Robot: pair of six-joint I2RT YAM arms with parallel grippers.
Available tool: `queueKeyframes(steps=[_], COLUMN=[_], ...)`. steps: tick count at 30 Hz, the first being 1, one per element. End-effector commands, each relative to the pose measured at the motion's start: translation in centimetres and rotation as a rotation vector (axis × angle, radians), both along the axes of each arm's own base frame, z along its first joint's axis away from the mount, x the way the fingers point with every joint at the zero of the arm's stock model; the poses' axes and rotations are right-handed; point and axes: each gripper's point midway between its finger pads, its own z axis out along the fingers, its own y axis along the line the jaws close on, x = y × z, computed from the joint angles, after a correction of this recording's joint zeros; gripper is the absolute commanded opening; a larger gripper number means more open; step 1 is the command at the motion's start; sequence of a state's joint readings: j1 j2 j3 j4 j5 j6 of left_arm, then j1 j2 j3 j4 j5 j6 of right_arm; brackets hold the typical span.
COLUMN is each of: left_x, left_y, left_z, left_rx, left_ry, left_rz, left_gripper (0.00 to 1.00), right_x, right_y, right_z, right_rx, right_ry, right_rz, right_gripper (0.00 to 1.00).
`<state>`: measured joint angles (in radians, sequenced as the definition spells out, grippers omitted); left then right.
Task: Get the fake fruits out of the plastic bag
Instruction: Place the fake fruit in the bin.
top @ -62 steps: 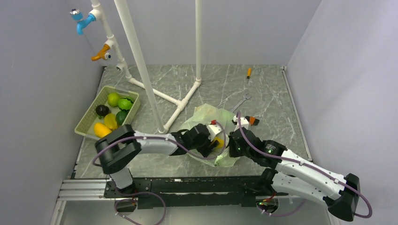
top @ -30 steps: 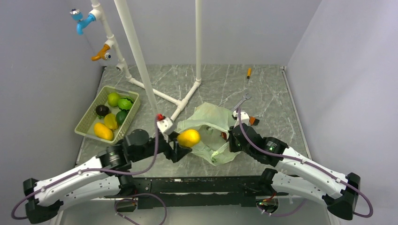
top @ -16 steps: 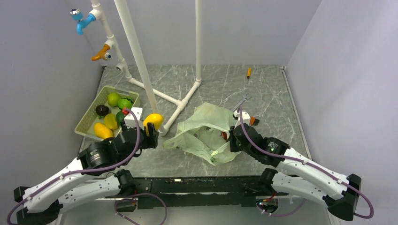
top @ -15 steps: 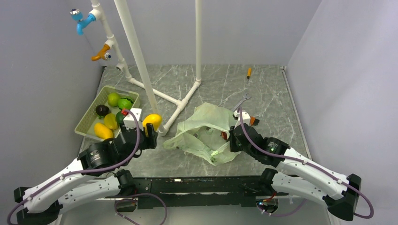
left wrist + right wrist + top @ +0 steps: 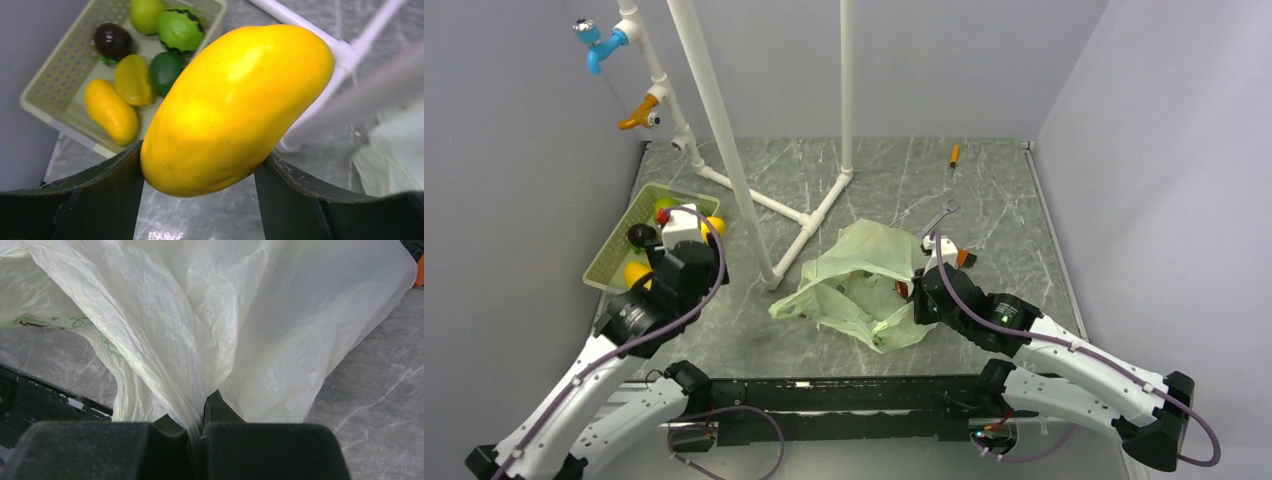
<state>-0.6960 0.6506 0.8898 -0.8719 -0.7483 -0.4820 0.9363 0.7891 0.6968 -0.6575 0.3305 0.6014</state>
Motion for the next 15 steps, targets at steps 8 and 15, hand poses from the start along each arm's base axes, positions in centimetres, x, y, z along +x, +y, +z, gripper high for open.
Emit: queueKeyframes(steps=[8, 15], left_x=[7.1, 12.0], left_y=[5.0, 11.0], left_z=[6.0, 2.7], left_rx=[-0.245, -0.217], left_ry=[-0.132, -0.039], left_rz=[0.176, 0.422], left_gripper=[0.0, 0.05], right_x=[0.8, 1.6], right_y=[0.9, 1.5], right_z=[1.7, 2.2], right_rx=[0.028, 0.008], right_ry=[-0.048, -0.068], right_rz=[0.015, 0.028], right_gripper=[0.0, 0.0])
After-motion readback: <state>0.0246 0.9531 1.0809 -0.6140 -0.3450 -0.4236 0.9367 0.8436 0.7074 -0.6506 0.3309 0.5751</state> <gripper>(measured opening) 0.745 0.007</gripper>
